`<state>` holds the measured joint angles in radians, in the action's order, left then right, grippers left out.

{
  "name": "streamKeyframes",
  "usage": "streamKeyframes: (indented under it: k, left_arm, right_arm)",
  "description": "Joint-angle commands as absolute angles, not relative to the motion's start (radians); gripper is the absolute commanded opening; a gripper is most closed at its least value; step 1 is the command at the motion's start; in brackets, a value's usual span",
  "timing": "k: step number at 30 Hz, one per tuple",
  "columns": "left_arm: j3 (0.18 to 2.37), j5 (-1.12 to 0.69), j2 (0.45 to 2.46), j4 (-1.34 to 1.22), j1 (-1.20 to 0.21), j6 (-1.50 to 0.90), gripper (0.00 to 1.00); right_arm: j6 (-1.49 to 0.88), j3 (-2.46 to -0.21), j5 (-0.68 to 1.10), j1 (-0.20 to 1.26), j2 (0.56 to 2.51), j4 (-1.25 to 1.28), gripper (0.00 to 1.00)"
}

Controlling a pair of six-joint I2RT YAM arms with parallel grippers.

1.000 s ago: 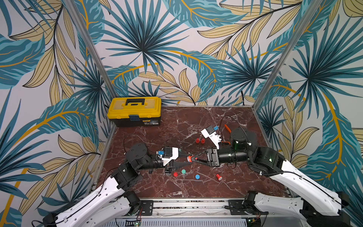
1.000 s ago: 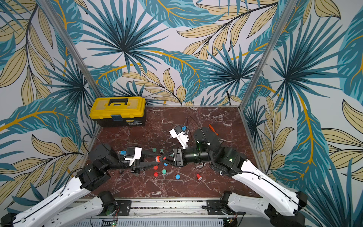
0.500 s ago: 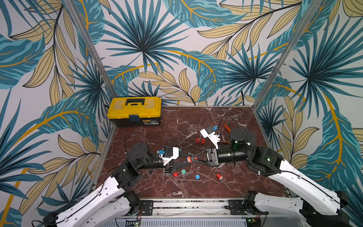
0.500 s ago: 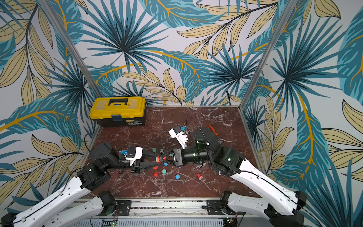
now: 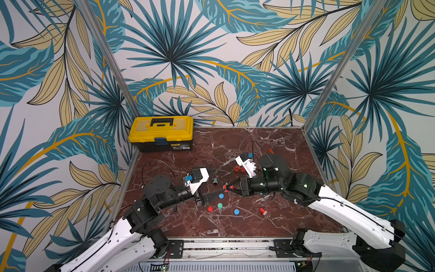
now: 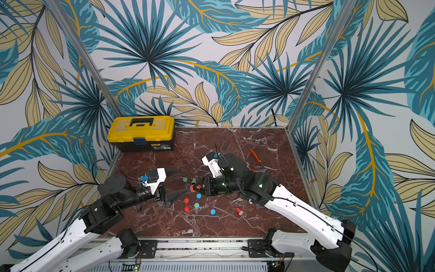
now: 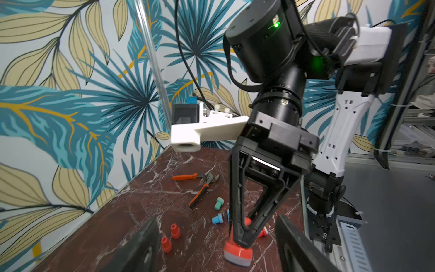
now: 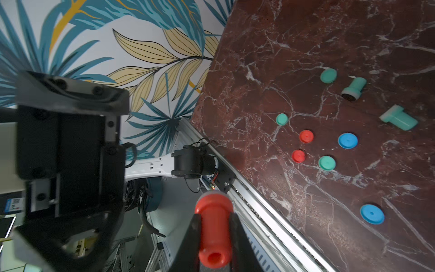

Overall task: Close the stamp cap
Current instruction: Pick up the stamp from the center of the board, then close the cover of the stamp.

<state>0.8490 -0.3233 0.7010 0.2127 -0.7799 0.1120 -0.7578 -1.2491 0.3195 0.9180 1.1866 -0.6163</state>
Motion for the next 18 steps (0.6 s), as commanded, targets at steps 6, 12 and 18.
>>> streamKeyframes:
  k: [6,12,18]
  left_arm:
    - [0.904,-0.329,0.694,0.509,-0.482,0.037,0.8]
    - [0.845,-0.755,0.693,0.498,-0.06,-0.084,0.81]
    - [0.79,-0.599,0.698,0.478,-0.007,-0.116,0.82]
  right_arm:
    - [-0.715,-1.308,0.206,0.937,1.391,-0.692,0.07]
    - [-0.694,-1.405,0.162,0.972,1.58,-0.728,0.07]
    - [-0.674,-1.491,0.101,0.987,1.75,-0.767,0.07]
